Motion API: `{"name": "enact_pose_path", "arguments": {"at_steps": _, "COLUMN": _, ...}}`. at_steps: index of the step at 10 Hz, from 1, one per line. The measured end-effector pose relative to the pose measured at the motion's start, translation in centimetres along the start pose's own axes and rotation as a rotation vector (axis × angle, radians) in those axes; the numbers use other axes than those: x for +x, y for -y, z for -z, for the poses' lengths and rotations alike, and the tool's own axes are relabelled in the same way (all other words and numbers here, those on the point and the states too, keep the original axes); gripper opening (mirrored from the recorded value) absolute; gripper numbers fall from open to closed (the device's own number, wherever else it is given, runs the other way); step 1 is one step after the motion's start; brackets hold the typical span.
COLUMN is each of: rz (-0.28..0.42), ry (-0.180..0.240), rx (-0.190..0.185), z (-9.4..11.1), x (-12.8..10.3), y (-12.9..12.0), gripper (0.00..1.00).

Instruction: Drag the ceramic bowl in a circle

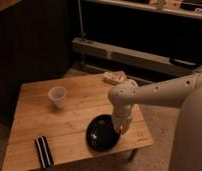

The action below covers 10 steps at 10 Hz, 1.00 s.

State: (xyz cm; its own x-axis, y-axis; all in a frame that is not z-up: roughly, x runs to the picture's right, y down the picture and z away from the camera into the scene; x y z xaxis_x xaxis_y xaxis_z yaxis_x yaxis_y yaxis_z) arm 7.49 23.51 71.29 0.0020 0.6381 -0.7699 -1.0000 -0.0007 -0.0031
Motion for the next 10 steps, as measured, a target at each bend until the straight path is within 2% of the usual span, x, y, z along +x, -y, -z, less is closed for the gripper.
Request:
{"name": "enact_pose_path", "arguments": {"at_steps": 2, "rz": 0.123, "ry": -0.028, "rx": -0.060, "z": -0.3, "x": 3.4, "y": -4.8, "gripper": 0.00}}
{"name": "enact_pose_path", "arguments": {"at_steps": 3, "rz": 0.171, "ry": -0.028, "rx": -0.087, "z": -0.2, "x": 3.9, "y": -7.5, "gripper": 0.00}}
{"name": "enact_pose_path", "arguments": {"at_steps": 4, "rz": 0.229, "ry": -0.025, "rx": -0.117, "z": 0.1, "x": 3.7, "y": -11.2, "gripper": 0.00}}
{"name": "enact_pose_path", "arguments": {"at_steps": 5, "rz": 0.250, "ry": -0.022, "rx": -0.134, "z": 0.2, "x": 3.2, "y": -13.2, "gripper": 0.00}}
{"name": "enact_pose_path", "arguments": {"at_steps": 6, "rz": 0.272, "ry": -0.014, "rx": -0.155, "z": 0.3, "x": 2.0, "y": -15.7, "gripper": 0.00}}
{"name": "enact_pose_path", "arguments": {"at_steps": 7, "rz": 0.271, "ry": -0.007, "rx": -0.169, "z": 0.2, "x": 0.4, "y": -17.1, "gripper": 0.00}}
{"name": "enact_pose_path", "arguments": {"at_steps": 10, "rz": 0.238, "ry": 0.019, "rx": -0.183, "z": -0.2, "x": -4.8, "y": -18.7, "gripper": 0.00}}
